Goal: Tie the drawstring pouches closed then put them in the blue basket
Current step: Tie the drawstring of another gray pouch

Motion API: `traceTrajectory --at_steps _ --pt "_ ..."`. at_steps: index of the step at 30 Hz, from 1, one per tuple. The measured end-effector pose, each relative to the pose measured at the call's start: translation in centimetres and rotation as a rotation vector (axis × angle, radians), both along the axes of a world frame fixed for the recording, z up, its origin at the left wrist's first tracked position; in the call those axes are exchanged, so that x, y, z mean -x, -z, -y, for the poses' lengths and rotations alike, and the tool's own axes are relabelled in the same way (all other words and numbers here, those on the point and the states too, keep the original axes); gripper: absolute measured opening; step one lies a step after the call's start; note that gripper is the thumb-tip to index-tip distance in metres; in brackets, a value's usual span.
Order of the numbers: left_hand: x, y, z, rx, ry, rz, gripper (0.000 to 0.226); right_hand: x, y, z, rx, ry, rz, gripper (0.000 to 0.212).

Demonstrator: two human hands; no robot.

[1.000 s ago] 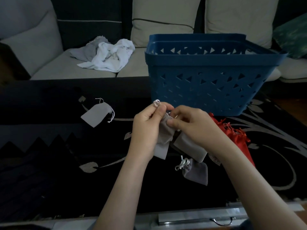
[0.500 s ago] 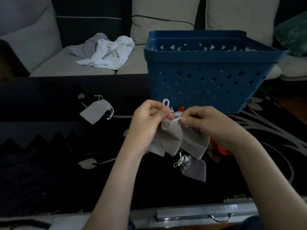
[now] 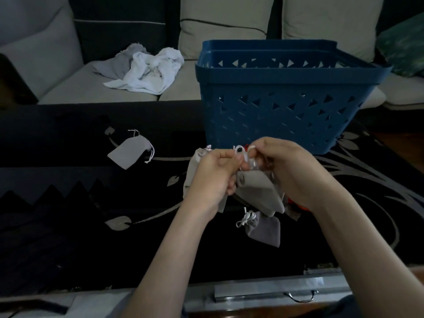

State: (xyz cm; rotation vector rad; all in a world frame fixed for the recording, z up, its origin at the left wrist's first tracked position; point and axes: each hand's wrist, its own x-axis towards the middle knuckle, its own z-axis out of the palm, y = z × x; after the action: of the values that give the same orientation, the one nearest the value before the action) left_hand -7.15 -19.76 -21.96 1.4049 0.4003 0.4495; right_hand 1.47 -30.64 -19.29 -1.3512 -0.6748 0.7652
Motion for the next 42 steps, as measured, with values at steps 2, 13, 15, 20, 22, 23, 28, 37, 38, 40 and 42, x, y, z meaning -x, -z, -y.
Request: traceTrajectory --at_steps 2,13,15,20,22,23,28,37,38,40,42 --pt "0.0 0.1 -0.1 0.008 -0.041 0.012 0.021 0.4 0.1 -0.1 0.007 -0.065 0.065 0.018" --pt "0.2 0.6 0.3 -0.208 -0.015 -0.010 0.024 0.2 1.8 -0.2 0.200 0.148 0.730 0.031" --pt "0.2 0.7 0.5 -0.236 -0.008 -0.021 0.025 0.2 1.8 -0.4 0.210 0.193 0.730 0.028" --pt "0.2 1.0 1.2 -0.287 0.036 0.007 0.020 0.2 2.0 -0.7 0.218 0.306 0.687 0.015" --pt "0.1 1.1 1.1 -0.312 -0.018 0.015 0.011 0.2 2.1 -0.8 0.217 0.322 0.671 0.015" --pt "0.0 1.1 1.0 -0.339 -0.063 0.008 0.010 0.3 2.1 -0.9 0.218 0.327 0.683 0.014" --pt "-0.2 1.1 0.1 -0.214 -0.104 -0.022 0.022 0.7 1.9 -1.4 0.213 0.328 0.724 0.013" --pt "-0.4 1.1 0.2 -0.106 -0.099 0.038 0.020 -0.2 1.8 -1.2 0.426 0.155 0.747 0.009" --pt "-0.5 1.1 0.2 -0.114 -0.106 0.045 0.020 -0.2 1.8 -1.2 0.413 0.141 0.702 0.016" --pt "-0.5 1.2 0.2 -0.115 -0.118 0.057 0.019 -0.1 1.6 -1.1 0.369 0.129 0.560 0.028" --pt "-0.5 1.1 0.3 -0.088 -0.129 0.065 0.018 0.1 1.6 -1.2 0.352 0.139 0.478 0.030"
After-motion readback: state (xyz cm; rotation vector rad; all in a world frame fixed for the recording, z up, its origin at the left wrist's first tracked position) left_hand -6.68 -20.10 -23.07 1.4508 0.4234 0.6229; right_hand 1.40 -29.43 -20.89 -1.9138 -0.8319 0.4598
